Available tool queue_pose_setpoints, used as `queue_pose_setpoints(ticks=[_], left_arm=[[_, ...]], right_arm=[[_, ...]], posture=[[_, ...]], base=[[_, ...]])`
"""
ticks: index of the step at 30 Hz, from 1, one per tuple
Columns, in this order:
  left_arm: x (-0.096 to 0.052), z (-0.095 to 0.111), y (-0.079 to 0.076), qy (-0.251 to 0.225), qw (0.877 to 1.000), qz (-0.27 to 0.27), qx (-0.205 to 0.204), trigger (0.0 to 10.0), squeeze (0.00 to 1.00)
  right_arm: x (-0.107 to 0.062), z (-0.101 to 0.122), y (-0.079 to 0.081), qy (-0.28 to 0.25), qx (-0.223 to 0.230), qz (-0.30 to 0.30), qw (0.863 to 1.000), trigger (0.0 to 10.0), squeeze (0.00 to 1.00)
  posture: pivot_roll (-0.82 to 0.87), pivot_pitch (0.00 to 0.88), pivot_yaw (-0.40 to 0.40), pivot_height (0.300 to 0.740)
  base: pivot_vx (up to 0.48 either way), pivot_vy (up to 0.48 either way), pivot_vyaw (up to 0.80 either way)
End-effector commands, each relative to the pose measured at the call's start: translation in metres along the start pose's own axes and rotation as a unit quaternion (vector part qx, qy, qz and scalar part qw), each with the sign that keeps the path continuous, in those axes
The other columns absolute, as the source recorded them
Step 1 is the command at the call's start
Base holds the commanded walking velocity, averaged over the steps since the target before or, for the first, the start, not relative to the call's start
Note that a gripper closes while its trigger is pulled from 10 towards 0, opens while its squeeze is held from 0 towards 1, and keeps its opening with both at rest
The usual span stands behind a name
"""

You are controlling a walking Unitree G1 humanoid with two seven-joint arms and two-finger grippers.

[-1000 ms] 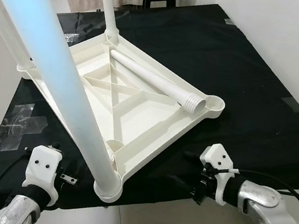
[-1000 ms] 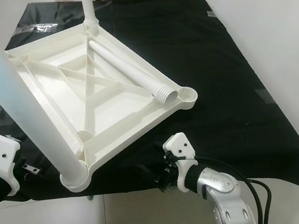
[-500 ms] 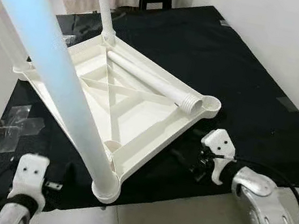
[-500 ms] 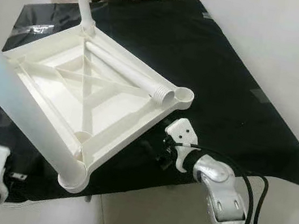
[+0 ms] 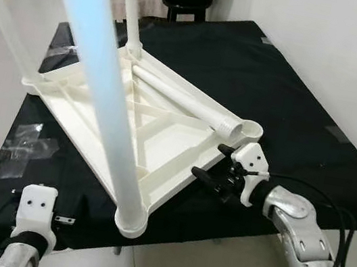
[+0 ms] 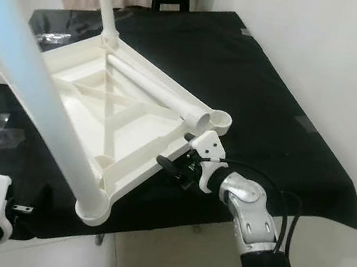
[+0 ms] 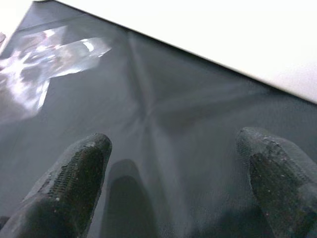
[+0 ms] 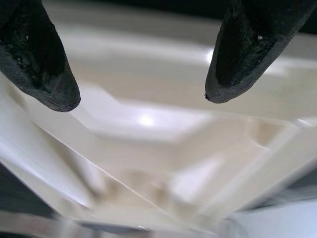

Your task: Building children table

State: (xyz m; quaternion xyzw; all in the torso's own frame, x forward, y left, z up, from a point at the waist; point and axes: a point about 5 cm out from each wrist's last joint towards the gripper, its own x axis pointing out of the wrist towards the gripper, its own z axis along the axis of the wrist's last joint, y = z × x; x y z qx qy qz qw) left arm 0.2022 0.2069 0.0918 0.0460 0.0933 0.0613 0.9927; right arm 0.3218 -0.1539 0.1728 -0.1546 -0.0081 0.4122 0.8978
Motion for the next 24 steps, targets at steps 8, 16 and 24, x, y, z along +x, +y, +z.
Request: queue_pose_setpoints(ticks=[8,16,24], left_arm=[[-0.010,-0.002,-0.015,-0.002,1.000,-0.028,0.006,10.0,0.00],[-0.018,-0.005,-0.030,0.000,0.999,-0.054,0.007,10.0,0.00],[-0.026,-0.006,-0.042,0.000,0.996,-0.092,0.014,10.0,0.00]], right_arm=[[-0.005,0.009,0.004,0.069,-0.093,0.202,0.972,10.0,0.00],[-0.004,0.025,-0.024,0.156,-0.163,0.294,0.929,10.0,0.00],[0.006,0.020,-0.038,0.253,-0.216,0.315,0.889,10.0,0.00]], posture=[[0.06,0.130,0.000,0.740],[0.07,0.129,-0.023,0.740],[0.09,0.134,-0.043,0.740]], base=[[0.000,0.000,0.38],[0.000,0.000,0.00],[0.000,0.000,0.00]])
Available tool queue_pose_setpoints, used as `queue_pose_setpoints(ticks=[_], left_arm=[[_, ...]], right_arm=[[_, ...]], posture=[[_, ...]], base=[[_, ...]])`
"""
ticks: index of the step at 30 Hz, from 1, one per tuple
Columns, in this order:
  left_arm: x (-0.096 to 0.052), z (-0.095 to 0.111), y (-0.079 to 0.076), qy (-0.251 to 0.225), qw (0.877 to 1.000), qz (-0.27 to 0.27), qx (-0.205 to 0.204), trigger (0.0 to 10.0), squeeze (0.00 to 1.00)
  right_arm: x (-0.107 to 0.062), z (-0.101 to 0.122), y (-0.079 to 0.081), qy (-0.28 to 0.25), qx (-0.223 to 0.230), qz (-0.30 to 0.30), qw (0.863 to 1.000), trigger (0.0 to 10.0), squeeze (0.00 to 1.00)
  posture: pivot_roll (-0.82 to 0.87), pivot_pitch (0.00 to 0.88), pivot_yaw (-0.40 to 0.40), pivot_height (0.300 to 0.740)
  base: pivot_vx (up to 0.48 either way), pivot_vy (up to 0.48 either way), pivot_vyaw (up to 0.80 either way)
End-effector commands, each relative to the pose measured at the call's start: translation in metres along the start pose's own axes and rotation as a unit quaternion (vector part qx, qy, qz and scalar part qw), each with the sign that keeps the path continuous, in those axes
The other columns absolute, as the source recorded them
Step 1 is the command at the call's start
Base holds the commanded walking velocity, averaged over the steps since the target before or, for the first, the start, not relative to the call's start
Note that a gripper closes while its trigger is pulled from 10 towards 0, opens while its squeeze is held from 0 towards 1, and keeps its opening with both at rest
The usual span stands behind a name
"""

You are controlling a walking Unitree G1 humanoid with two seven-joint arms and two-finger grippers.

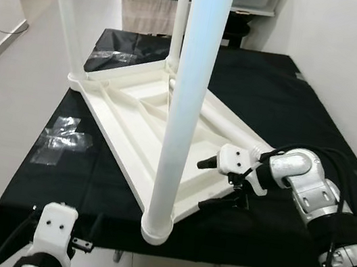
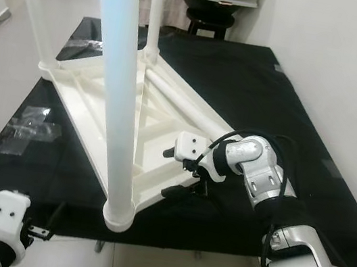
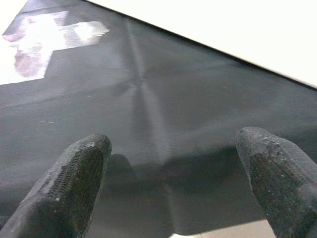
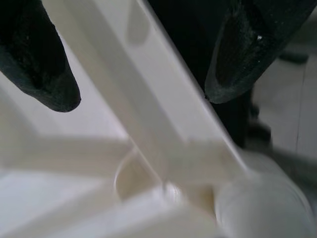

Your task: Building children table

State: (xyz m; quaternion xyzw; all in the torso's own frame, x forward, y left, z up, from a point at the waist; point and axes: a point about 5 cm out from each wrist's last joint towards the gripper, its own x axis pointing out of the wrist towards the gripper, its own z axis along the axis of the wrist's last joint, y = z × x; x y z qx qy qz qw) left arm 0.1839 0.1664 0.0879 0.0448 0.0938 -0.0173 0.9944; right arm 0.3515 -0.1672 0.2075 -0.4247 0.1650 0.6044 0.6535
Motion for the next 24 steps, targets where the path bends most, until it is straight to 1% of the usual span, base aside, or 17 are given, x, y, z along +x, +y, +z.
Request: queue_pose_setpoints(ticks=[1,2,3,4,5,6,8,11,13,17,18,19,20,21,22,23,24], left_arm=[[-0.003,-0.002,-0.004,0.004,1.000,-0.014,0.007,10.0,0.00],[-0.007,-0.002,-0.009,0.006,0.999,-0.032,0.012,10.0,0.00],[-0.009,-0.003,-0.010,0.007,0.999,-0.035,0.012,10.0,0.00],[-0.009,-0.003,-0.010,0.007,0.999,-0.035,0.012,10.0,0.00],[-0.011,-0.003,-0.011,0.009,0.999,-0.036,0.010,10.0,0.00],[-0.012,-0.003,-0.011,0.010,0.999,-0.036,0.010,10.0,0.00],[-0.012,-0.003,-0.012,0.010,0.999,-0.036,0.011,10.0,0.00],[-0.013,-0.003,-0.012,0.010,0.999,-0.036,0.011,10.0,0.00],[-0.013,-0.003,-0.012,0.010,0.999,-0.038,0.012,10.0,0.00],[-0.015,-0.003,-0.014,0.010,0.999,-0.038,0.015,10.0,0.00],[-0.015,-0.003,-0.014,0.010,0.999,-0.038,0.015,10.0,0.00],[-0.015,-0.002,-0.014,0.010,0.999,-0.038,0.015,10.0,0.00],[-0.015,-0.002,-0.014,0.010,0.999,-0.038,0.015,10.0,0.00],[-0.015,-0.002,-0.014,0.010,0.999,-0.038,0.015,10.0,0.00],[-0.016,-0.002,-0.014,0.010,0.999,-0.038,0.014,10.0,0.00],[-0.016,-0.002,-0.014,0.010,0.999,-0.038,0.014,10.0,0.00],[-0.016,-0.002,-0.014,0.010,0.999,-0.038,0.014,10.0,0.00]], right_arm=[[0.004,-0.003,0.002,0.018,-0.007,0.017,1.000,10.0,0.00],[0.001,-0.008,0.003,0.051,-0.014,0.059,0.997,10.0,0.00],[-0.001,-0.009,0.004,0.065,-0.018,0.078,0.995,10.0,0.00],[-0.001,-0.009,0.004,0.065,-0.018,0.078,0.995,10.0,0.00],[-0.003,-0.010,0.005,0.078,-0.021,0.113,0.990,10.0,0.00],[-0.004,-0.010,0.005,0.080,-0.021,0.126,0.989,10.0,0.00],[-0.004,-0.010,0.005,0.079,-0.021,0.133,0.988,10.0,0.00],[-0.004,-0.010,0.004,0.079,-0.021,0.136,0.987,10.0,0.00],[-0.001,-0.011,0.002,0.095,-0.030,0.130,0.987,10.0,0.00],[0.030,-0.009,-0.005,0.119,-0.064,0.064,0.989,9.8,0.00],[0.030,-0.009,-0.005,0.119,-0.064,0.064,0.989,9.8,0.00],[0.035,-0.007,-0.005,0.117,-0.067,0.059,0.989,7.0,0.00],[0.038,-0.006,-0.004,0.118,-0.073,0.060,0.989,4.7,0.00],[0.038,-0.006,-0.004,0.118,-0.073,0.060,0.989,4.7,0.00],[0.042,-0.007,-0.002,0.126,-0.083,0.066,0.986,2.8,0.00],[0.046,-0.006,0.000,0.134,-0.094,0.075,0.984,0.0,0.00],[0.046,-0.006,0.000,0.134,-0.094,0.075,0.984,0.0,0.00]], posture=[[0.09,0.134,-0.043,0.740],[0.09,0.136,-0.045,0.740],[0.09,0.140,-0.049,0.740],[0.09,0.140,-0.049,0.740],[0.09,0.145,-0.052,0.740],[0.09,0.146,-0.053,0.740],[0.09,0.146,-0.053,0.740],[0.09,0.146,-0.053,0.740],[0.09,0.154,-0.055,0.740],[0.09,0.160,-0.056,0.740],[0.09,0.160,-0.056,0.740],[0.10,0.164,-0.057,0.740],[0.10,0.164,-0.057,0.740],[0.10,0.164,-0.057,0.740],[0.09,0.167,-0.057,0.740],[0.09,0.167,-0.057,0.740],[0.09,0.167,-0.057,0.740]], base=[[0.000,0.000,0.00],[0.000,0.000,0.00],[0.000,0.000,0.00],[0.000,0.000,0.00],[0.000,0.000,0.00],[0.000,0.000,0.00],[0.000,0.000,0.00],[0.000,0.000,0.00],[0.000,0.000,0.00],[0.000,0.000,0.00],[0.000,0.000,0.00],[0.000,0.000,0.00],[0.000,0.000,0.00],[0.000,0.000,0.00],[0.000,0.000,0.00],[0.000,0.000,0.00],[0.000,0.000,0.00]])
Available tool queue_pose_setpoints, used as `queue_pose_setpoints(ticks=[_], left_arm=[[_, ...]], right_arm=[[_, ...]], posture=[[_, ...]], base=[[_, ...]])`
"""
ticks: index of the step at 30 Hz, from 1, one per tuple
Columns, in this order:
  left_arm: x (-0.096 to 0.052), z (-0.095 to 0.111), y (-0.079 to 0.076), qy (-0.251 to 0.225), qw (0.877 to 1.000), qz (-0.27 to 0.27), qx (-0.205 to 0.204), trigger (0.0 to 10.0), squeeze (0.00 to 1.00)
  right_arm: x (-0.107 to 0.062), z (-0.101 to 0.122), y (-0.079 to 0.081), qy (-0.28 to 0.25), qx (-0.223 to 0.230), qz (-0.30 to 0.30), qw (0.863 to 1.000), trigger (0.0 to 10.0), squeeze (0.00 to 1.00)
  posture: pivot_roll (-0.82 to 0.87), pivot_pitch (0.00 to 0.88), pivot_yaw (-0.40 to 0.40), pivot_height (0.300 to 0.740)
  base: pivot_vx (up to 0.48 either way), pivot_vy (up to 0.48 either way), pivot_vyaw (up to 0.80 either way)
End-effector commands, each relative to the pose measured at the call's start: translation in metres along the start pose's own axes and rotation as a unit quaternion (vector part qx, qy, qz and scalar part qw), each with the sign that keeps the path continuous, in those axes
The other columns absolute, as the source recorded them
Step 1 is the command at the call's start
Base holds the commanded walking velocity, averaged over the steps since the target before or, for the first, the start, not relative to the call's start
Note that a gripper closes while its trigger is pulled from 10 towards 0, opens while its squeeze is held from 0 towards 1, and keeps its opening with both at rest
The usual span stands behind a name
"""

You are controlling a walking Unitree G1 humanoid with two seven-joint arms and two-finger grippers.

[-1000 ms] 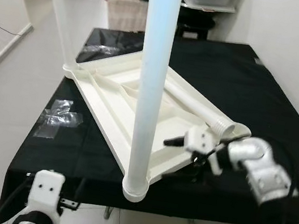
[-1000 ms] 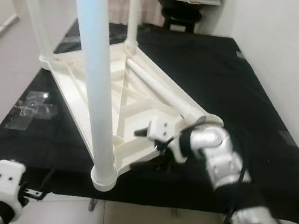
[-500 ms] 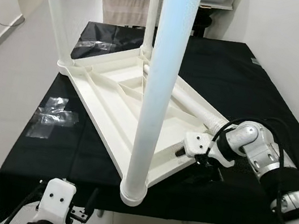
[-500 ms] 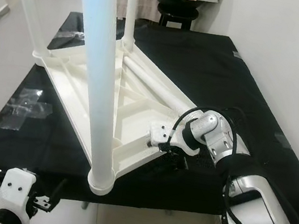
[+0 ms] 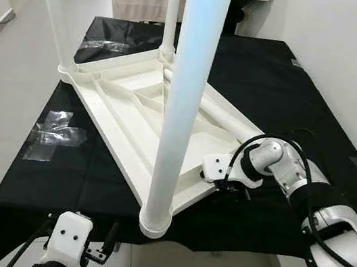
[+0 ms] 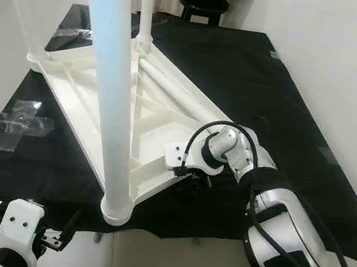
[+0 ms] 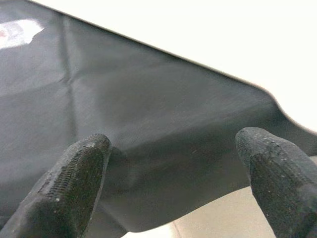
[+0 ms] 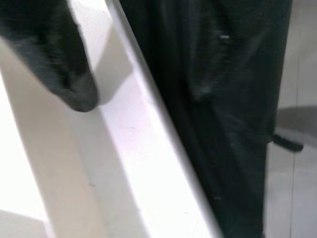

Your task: Building children table

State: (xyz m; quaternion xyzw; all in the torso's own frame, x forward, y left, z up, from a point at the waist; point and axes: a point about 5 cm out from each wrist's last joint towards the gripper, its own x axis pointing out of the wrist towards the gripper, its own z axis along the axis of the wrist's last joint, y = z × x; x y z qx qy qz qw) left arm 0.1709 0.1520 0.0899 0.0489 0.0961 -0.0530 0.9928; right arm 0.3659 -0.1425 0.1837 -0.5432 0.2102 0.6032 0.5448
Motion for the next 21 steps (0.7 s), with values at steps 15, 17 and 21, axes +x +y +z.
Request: queue_pose_setpoints(ticks=[15,17,21], left_arm=[[0.000,-0.001,0.001,0.007,1.000,0.000,0.009,10.0,0.00],[0.000,-0.001,0.001,0.007,1.000,0.000,0.009,10.0,0.00],[0.000,-0.001,0.001,0.007,1.000,0.000,0.010,10.0,0.00]], right_arm=[[0.009,0.041,-0.026,-0.160,0.084,-0.047,0.982,0.0,0.00],[0.008,0.045,-0.030,-0.175,0.100,-0.061,0.978,0.0,0.00],[0.010,0.053,-0.038,-0.208,0.140,-0.091,0.964,0.0,0.00]], posture=[[0.09,0.159,-0.060,0.740],[0.09,0.158,-0.058,0.740],[0.09,0.156,-0.055,0.740]], base=[[0.000,0.000,0.00],[0.000,0.000,0.00],[0.000,0.000,0.00]])
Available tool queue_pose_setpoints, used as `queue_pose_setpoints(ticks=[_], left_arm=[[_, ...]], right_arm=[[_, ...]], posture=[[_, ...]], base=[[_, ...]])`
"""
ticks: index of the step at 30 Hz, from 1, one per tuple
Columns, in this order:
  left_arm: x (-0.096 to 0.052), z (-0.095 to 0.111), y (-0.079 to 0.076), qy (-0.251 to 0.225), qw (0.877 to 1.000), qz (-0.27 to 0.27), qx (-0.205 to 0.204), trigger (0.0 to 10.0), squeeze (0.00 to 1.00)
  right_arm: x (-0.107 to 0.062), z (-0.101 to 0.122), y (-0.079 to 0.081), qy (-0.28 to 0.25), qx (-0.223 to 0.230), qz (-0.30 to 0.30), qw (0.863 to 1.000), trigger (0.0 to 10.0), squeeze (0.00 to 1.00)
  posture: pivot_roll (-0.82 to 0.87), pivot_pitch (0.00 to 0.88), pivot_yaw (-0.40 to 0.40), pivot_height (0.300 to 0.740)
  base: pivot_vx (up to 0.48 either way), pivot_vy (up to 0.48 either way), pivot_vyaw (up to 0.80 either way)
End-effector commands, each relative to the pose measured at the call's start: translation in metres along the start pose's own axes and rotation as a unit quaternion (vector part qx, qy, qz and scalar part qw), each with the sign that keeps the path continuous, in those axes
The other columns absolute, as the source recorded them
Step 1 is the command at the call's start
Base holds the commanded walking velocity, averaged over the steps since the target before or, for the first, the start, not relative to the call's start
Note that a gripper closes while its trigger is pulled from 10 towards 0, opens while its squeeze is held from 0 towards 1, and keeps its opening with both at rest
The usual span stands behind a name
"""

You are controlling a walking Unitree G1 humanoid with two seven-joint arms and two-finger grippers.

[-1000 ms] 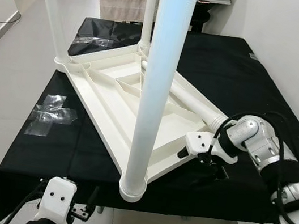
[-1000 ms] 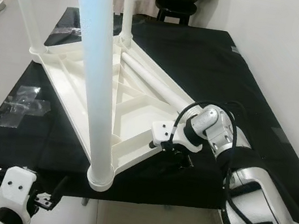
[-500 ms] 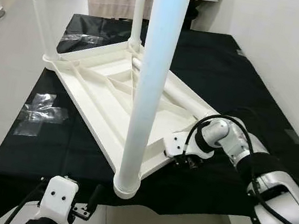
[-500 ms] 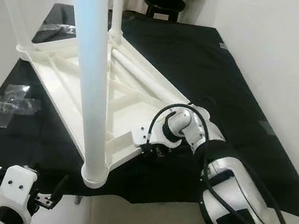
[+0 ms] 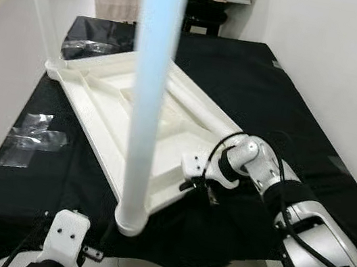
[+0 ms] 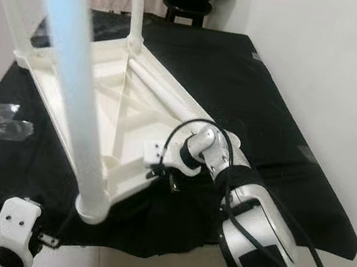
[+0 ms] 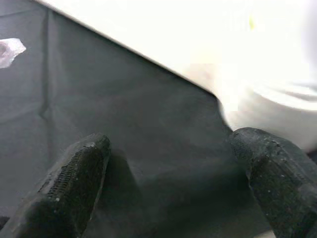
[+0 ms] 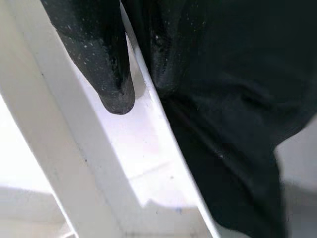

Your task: Building children table

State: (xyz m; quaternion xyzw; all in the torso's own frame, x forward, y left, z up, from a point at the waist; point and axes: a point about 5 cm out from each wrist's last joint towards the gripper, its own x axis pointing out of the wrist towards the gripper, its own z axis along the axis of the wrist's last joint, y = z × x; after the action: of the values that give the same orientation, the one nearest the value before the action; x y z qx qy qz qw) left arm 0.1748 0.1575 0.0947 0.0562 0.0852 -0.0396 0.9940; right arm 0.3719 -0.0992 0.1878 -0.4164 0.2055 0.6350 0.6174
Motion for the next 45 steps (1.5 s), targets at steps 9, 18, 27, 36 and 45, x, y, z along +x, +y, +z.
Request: queue_pose_setpoints(ticks=[9,18,27,36,45], left_arm=[[-0.002,-0.006,-0.004,0.019,1.000,-0.016,0.007,10.0,0.00],[-0.001,-0.007,-0.004,0.021,1.000,-0.016,0.012,10.0,0.00],[0.001,-0.007,-0.003,0.022,1.000,-0.016,0.016,10.0,0.00],[0.004,-0.006,-0.006,0.021,0.999,-0.049,0.008,10.0,0.00],[-0.016,0.010,-0.023,0.016,0.959,-0.281,-0.029,10.0,0.00]], right_arm=[[0.025,0.055,-0.014,-0.200,0.053,-0.116,0.971,0.0,0.00],[0.050,0.113,0.006,-0.330,0.022,-0.053,0.942,10.0,0.76],[0.037,0.110,0.006,-0.371,0.019,-0.073,0.926,10.0,0.98],[0.013,0.065,0.012,-0.345,0.035,-0.097,0.933,10.0,0.00],[-0.014,0.014,0.036,-0.333,0.089,-0.109,0.932,10.0,0.00]], posture=[[0.09,0.156,-0.047,0.740],[0.09,0.155,-0.041,0.740],[0.09,0.151,-0.034,0.740],[0.07,0.142,-0.025,0.740],[0.06,0.131,-0.012,0.740]], base=[[0.000,0.000,0.00],[0.000,0.000,0.00],[0.000,0.000,0.00],[0.000,0.000,0.00],[0.000,0.000,0.00]])
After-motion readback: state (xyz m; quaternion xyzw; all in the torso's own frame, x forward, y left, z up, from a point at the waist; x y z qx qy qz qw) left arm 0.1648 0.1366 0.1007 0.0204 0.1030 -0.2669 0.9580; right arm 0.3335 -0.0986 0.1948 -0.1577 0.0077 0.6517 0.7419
